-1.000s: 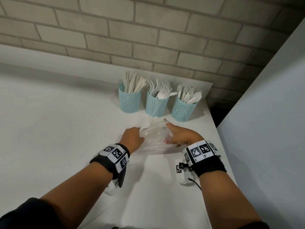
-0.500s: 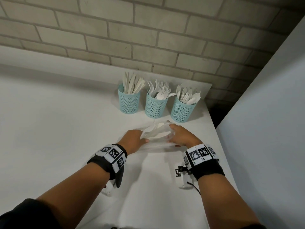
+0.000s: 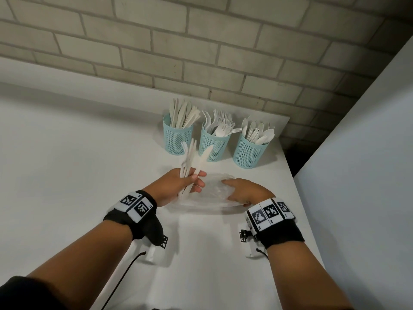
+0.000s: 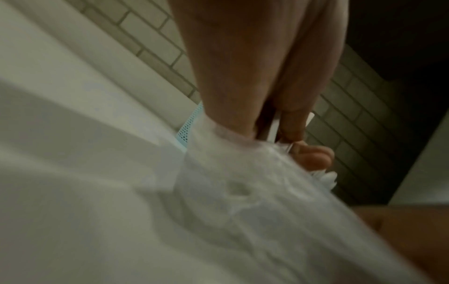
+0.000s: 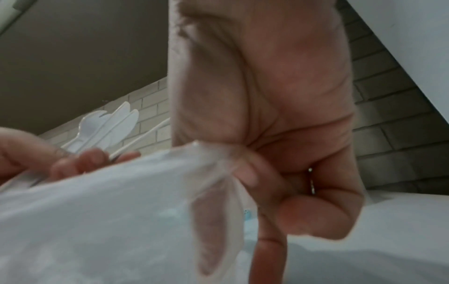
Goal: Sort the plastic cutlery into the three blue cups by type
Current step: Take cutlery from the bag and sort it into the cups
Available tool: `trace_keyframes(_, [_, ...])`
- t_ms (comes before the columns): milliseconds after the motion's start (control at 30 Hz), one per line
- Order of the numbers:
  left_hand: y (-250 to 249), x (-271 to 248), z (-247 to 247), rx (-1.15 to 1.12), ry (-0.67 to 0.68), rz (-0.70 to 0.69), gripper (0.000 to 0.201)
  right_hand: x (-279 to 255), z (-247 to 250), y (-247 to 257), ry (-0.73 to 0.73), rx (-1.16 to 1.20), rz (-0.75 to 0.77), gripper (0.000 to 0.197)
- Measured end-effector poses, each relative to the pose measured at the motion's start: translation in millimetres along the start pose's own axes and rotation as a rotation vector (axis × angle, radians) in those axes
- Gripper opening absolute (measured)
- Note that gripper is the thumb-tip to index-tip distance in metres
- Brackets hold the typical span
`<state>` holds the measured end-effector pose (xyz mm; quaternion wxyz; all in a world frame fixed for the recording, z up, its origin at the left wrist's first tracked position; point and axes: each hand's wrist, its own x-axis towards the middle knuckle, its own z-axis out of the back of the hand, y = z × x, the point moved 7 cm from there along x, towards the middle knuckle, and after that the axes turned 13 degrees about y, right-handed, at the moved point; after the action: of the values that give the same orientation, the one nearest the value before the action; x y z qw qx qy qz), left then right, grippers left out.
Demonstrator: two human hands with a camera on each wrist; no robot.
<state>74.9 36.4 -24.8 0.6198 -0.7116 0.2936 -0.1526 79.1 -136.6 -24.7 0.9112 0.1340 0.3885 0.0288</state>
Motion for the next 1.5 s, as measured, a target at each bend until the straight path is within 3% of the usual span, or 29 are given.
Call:
trace_keyframes(133, [-15,2,-8,-0.281,0.041,-0.023,0.025,-7,3,0,-0.019,0.004,-0.012,0.067])
trace_keyframes(367, [-35,10,-15,-0.419,0.054,-0.024,0.039,-16,12,0,-0.014,-0.005,-0.029,0.072])
trace_keyframes(600, [-54,4,-1,-0.352,-0.190,-0.271,0.032,-11,0,-12,0.007,0.077,-0.074,0.070])
trace_keyframes(767, [-57,6,-14,-0.248,-0.119,-0.212,0.029,-27,12,-1,0.006,0.108,-0.026,0.073])
trace_keyframes(867, [-52,7,-22,-0.250,-0.065,-0.146,0.033,-30,36,9,-0.157,-0.010,0.043,0.070])
trace_keyframes(967, [-48,7,-32,-0.299,0.013,-0.050,0.031,-47,60,26,-0.380,0.233,0.265,0.062])
trace_keyframes(1033, [-46,6,-36,-0.327,0.054,-0.012,0.031,-57,67,36,-0.427,0.543,0.424,0.059])
trace_keyframes(1100, [-46,5,-39,-0.344,0.092,0.001,0.032,-57,69,42,-0.423,0.794,0.518,0.059])
trace_keyframes(1200, [-45,4,-43,-0.342,0.138,0.010,0.032,-48,67,53,-0.386,0.981,0.601,0.052])
trace_keyframes(1367, [-44,3,-43,-0.351,0.112,0.008,0.032,-48,66,67,-0.383,1.120,0.705,0.019])
trace_keyframes(1500, [-42,0,-38,-0.338,0.064,0.016,0.022,-46,64,67,-0.293,1.194,0.725,0.012])
